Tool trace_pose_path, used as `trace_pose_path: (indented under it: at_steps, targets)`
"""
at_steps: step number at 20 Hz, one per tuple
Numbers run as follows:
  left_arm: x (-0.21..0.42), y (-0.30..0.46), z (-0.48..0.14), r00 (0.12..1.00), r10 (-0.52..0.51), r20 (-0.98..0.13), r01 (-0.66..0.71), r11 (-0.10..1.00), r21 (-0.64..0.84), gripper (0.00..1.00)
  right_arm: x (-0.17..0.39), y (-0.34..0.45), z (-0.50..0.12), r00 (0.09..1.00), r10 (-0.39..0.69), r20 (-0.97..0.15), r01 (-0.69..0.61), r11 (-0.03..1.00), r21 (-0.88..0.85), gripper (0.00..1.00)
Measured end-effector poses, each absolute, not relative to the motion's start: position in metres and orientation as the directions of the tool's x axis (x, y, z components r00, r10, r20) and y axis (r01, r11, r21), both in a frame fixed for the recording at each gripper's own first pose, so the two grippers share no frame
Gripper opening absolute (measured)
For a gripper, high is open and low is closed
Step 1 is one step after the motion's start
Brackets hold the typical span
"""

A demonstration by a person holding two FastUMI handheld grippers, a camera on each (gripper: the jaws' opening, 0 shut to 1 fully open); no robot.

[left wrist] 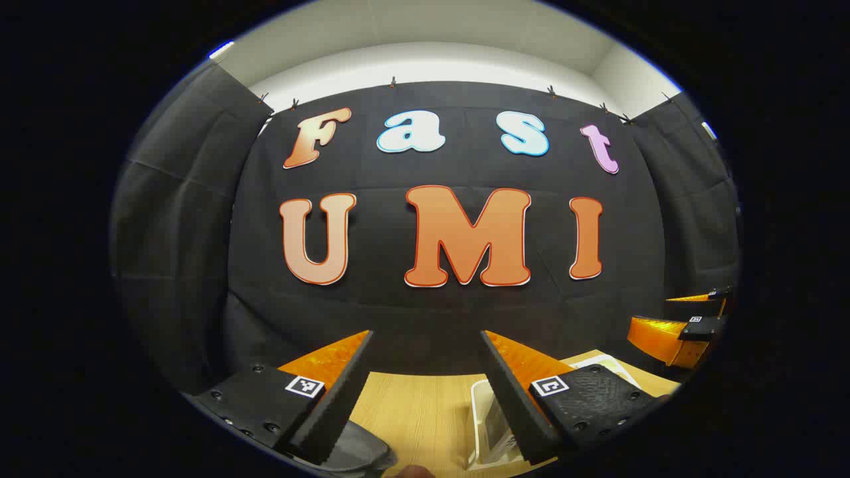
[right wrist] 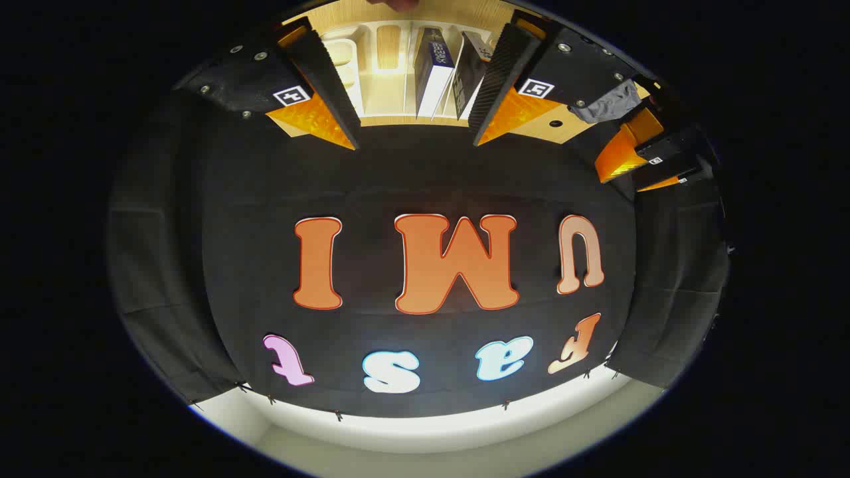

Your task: Open the schoolbag, grab two books from the bookshelf and put them into the schoolbag.

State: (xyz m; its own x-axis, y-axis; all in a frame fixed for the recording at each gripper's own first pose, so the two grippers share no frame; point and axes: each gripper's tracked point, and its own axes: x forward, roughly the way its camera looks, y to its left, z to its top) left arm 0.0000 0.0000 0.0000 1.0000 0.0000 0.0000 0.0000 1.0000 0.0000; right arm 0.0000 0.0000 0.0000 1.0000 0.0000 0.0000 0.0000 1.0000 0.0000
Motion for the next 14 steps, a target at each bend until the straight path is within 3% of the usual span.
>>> trace_pose_path:
  at_steps: [14]
  targets:
    - [-0.001, 0.003, 0.000, 1.000, -0.005, 0.009, 0.005, 0.999, 0.044, 0.97, 0.000, 0.010, 0.003, 1.000, 0.003, 0.019, -0.003, 1.000, -0.025, 0.97]
